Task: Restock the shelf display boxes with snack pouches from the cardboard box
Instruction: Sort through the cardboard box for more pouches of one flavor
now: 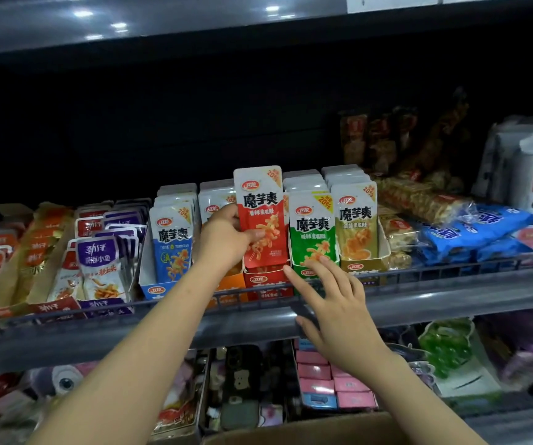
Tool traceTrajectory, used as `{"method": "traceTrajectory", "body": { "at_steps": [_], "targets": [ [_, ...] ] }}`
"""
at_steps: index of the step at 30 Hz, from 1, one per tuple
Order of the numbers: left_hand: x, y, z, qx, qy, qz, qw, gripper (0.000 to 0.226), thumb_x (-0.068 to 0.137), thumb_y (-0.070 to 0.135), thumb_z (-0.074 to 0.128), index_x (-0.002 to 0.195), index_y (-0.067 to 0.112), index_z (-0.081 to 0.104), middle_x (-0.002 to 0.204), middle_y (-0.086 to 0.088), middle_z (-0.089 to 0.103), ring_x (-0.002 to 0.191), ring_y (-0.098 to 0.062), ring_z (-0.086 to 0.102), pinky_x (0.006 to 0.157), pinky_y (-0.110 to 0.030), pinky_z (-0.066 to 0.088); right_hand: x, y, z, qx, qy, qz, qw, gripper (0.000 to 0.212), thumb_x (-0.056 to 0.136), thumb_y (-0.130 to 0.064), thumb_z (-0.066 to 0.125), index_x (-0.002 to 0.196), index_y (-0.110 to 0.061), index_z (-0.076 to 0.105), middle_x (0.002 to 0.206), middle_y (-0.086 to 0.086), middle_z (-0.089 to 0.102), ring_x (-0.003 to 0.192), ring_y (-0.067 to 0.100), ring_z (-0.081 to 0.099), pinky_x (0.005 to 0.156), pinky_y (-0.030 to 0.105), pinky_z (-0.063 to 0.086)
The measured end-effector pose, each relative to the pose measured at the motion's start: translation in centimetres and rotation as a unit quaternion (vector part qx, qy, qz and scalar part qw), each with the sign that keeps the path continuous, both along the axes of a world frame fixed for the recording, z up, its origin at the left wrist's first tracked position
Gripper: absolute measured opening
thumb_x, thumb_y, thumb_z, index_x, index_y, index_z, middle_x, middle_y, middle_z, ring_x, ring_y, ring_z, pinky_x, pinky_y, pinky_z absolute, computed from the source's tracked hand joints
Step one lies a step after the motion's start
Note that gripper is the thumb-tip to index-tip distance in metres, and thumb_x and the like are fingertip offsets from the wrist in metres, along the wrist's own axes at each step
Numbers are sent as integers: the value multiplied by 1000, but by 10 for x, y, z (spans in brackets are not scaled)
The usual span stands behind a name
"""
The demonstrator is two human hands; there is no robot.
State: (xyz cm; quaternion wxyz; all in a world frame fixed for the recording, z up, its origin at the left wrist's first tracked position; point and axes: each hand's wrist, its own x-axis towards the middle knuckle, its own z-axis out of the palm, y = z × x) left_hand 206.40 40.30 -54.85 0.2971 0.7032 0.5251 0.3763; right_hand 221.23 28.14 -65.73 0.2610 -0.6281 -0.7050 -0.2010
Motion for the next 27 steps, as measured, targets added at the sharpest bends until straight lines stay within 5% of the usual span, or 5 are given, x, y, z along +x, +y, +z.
{"method": "traceTrajectory", "body": {
  "at_steps": [7,11,18,21,27],
  "targets": [
    [1,-9,4,31,236,-5,971,50,70,32,81,110,16,55,111,2,54,97,-17,57,82,-31,52,-1,-1,1,5,-7,-9,1000,87,68,-40,78,143,-28,37,136,7,48,132,26,32,102,45,36],
    [-3,-6,1,23,156,0,987,44,75,32,78,108,19,51,116,-2,53,90,-17,57,64,-25,50,0,-1,0,9,-8,-11,1000,86,68,-40,77,143,-28,38,136,7,49,132,27,32,100,46,37],
    [1,0,6,130,215,-37,967,112,66,29,85,150,28,11,157,1,11,144,-18,14,116,-40,18,-1,-1,0,14,-8,-14,1000,86,67,-40,78,142,-28,38,135,7,49,132,26,32,100,45,37],
    [5,6,16,140,346,-76,925,121,64,37,84,152,30,1,160,6,1,146,-17,1,116,-41,4,-1,-1,-1,14,-3,-10,1000,85,68,-40,77,143,-29,38,136,7,48,132,26,32,105,43,32],
    [12,8,28,135,413,-74,897,119,56,44,87,148,23,15,148,-2,20,139,-27,15,111,-41,23,-1,0,-1,13,8,0,1000,85,68,-36,77,143,-28,38,137,9,46,133,28,30,103,40,20]
  ]
}}
